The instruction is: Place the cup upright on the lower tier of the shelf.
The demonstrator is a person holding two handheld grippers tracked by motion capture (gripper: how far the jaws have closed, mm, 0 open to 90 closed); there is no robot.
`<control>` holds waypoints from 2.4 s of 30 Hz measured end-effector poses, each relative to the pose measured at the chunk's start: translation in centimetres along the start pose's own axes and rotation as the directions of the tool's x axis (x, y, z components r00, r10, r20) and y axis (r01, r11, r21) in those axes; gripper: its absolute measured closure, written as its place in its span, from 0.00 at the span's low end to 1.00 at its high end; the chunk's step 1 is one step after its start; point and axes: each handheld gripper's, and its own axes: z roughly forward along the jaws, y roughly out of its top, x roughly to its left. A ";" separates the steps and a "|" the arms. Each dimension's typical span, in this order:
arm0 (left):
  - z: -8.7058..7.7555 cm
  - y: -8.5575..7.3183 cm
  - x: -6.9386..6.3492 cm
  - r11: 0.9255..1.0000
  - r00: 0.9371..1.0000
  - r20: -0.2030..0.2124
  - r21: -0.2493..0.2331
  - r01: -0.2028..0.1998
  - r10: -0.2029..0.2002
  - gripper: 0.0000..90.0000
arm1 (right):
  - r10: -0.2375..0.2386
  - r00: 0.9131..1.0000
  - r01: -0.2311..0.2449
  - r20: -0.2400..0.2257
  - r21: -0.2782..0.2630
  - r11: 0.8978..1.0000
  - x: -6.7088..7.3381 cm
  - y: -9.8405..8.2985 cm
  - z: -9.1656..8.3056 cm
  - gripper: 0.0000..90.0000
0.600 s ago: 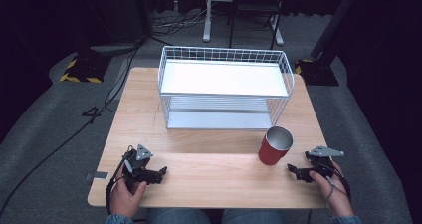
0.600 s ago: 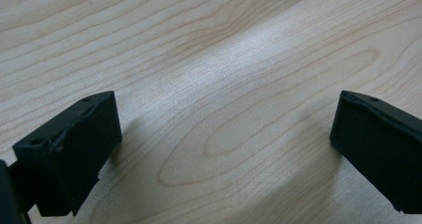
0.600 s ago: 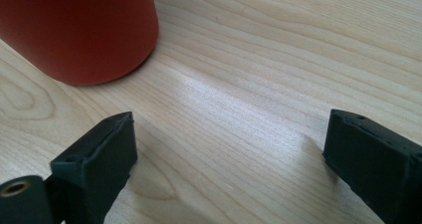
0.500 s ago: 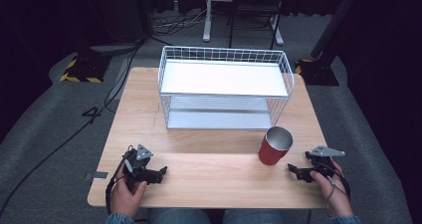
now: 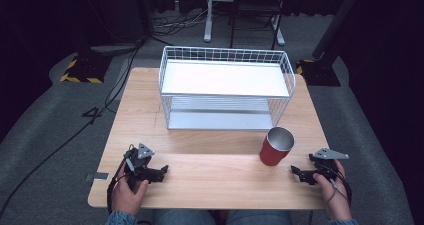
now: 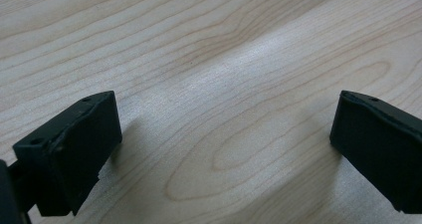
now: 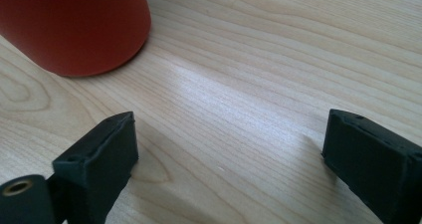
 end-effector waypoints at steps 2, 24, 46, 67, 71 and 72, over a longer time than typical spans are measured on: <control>0.0 0.0 0.0 1.000 1.000 0.000 0.001 -0.002 0.002 0.00 | 0.007 1.000 -0.007 0.008 -0.005 1.000 0.0 0.0 0.0 0.11; 0.0 0.0 0.0 1.000 1.000 -0.001 0.002 -0.001 0.001 0.00 | 0.136 0.987 -0.153 -0.087 -0.252 0.956 0.9 -1.1 -3.1 0.18; -0.1 -0.1 0.0 1.000 1.000 0.000 0.000 0.000 0.000 0.00 | 0.019 0.989 -0.063 -0.144 -0.307 0.950 4.2 0.6 -2.0 0.18; -0.5 -0.6 -0.5 1.000 1.000 -0.011 -0.002 0.014 -0.014 0.00 | -0.013 0.986 -0.037 -0.167 -0.292 0.956 6.0 3.0 1.5 0.17; -0.5 -0.6 -0.5 1.000 1.000 -0.012 -0.001 0.009 -0.009 0.00 | 0.003 0.988 -0.048 -0.157 -0.284 0.958 6.4 3.4 2.1 0.14; -0.5 -0.6 -0.6 1.000 1.000 -0.012 -0.002 0.012 -0.012 0.00 | 0.010 0.988 -0.054 -0.153 -0.281 0.958 6.5 3.6 2.5 0.14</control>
